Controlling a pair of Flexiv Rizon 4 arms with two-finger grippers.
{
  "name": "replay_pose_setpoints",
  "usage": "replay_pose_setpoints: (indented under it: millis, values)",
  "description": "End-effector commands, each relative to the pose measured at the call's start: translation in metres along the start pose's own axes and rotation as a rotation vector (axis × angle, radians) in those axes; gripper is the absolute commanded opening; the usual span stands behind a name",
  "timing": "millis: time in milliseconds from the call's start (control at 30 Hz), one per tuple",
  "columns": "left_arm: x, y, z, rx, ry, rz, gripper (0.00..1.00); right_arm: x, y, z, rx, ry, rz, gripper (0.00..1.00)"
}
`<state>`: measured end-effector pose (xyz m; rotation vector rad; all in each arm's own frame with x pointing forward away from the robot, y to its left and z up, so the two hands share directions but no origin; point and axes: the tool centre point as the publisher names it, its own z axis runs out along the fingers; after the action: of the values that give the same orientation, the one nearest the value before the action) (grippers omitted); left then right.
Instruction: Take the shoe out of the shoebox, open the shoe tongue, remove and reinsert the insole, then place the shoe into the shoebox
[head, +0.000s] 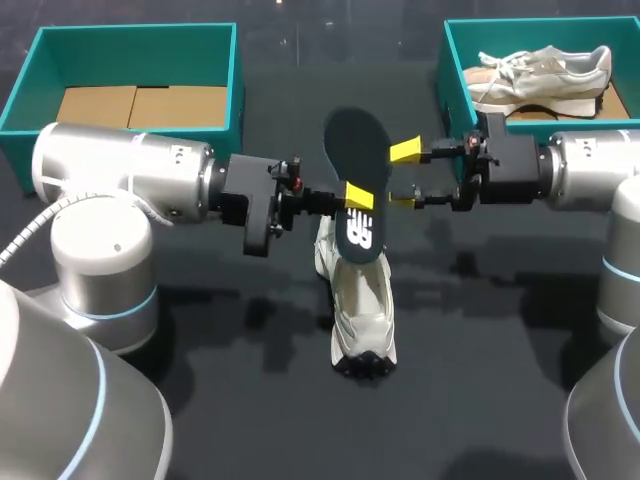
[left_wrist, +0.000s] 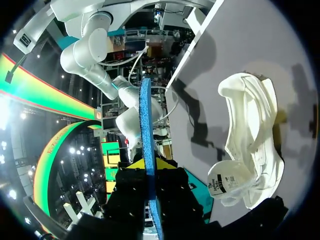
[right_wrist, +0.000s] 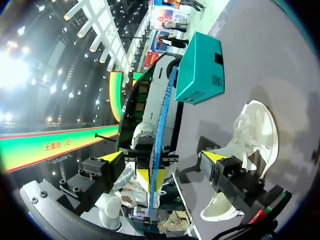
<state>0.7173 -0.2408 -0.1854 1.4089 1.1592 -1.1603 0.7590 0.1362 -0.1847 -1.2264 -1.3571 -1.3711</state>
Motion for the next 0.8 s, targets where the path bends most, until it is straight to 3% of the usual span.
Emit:
replay_pose_setpoints:
  millis: [33,133,367,467,600,800]
  values:
    - [0.004,-0.001,0.010,-0.008,0.000,0.006,0.00,0.000,0.004,0.006,0.006,0.001,-0.005,1.00]
    - [0.005,-0.002,0.012,-0.016,0.001,0.005,0.00,-0.002,0.006,0.011,0.026,0.010,-0.004,0.96]
    - [0.005,0.000,0.015,-0.023,0.013,0.019,0.00,-0.002,0.006,0.019,0.049,0.009,0.005,0.49]
    - [0.005,0.000,0.015,-0.026,0.018,0.025,0.00,-0.003,0.006,0.020,0.048,0.009,0.005,0.40]
    - [0.006,0.001,0.015,-0.034,0.022,0.030,0.00,-0.003,0.005,0.021,0.043,0.012,0.003,0.36]
    - [0.007,0.001,0.016,-0.042,0.027,0.034,0.00,-0.003,0.004,0.021,0.040,0.012,0.005,0.20]
